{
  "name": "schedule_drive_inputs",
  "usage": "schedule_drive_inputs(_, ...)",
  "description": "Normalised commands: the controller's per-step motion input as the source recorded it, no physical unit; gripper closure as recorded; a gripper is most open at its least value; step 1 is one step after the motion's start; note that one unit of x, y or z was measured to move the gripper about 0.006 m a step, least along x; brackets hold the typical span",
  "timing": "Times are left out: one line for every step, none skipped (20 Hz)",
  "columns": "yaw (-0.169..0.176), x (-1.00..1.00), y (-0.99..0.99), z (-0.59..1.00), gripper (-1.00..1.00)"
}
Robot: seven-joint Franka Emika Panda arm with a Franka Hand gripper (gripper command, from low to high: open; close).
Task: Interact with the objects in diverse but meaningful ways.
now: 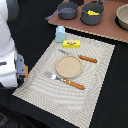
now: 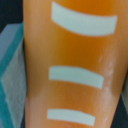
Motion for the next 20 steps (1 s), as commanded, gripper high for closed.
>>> schedule_drive_inputs(0.102, -0.18, 0.17, 0.39, -1.0)
schedule_drive_inputs(0.094, -0.23, 0.16, 0.32, -1.0)
schedule_drive_inputs(0.081, -0.24, 0.14, 0.26, -1.0)
schedule_drive_inputs(0.077, -0.27, 0.1, 0.2, -1.0)
schedule_drive_inputs(0.079, -0.27, 0.09, 0.18, -1.0)
schedule_drive_inputs(0.079, -0.27, 0.08, 0.18, -1.0)
schedule_drive_inputs(0.08, -0.3, 0.06, 0.2, -1.0)
schedule_drive_inputs(0.081, -0.29, 0.09, 0.22, -1.0)
schedule_drive_inputs(0.083, -0.26, 0.09, 0.25, -1.0)
schedule_drive_inputs(0.077, -0.23, 0.1, 0.29, -1.0)
schedule_drive_inputs(0.07, -0.17, 0.13, 0.32, -1.0)
schedule_drive_inputs(0.064, -0.16, 0.1, 0.34, -1.0)
schedule_drive_inputs(0.062, -0.17, 0.11, 0.34, -1.0)
schedule_drive_inputs(0.066, -0.17, 0.1, 0.35, -1.0)
schedule_drive_inputs(0.069, -0.2, 0.09, 0.37, -1.0)
schedule_drive_inputs(0.072, -0.21, 0.09, 0.38, -1.0)
schedule_drive_inputs(0.073, -0.22, 0.09, 0.39, -1.0)
schedule_drive_inputs(0.072, -0.21, 0.1, 0.39, -1.0)
schedule_drive_inputs(0.068, -0.17, 0.09, 0.41, -1.0)
schedule_drive_inputs(0.043, -0.07, 0.07, 0.42, -1.0)
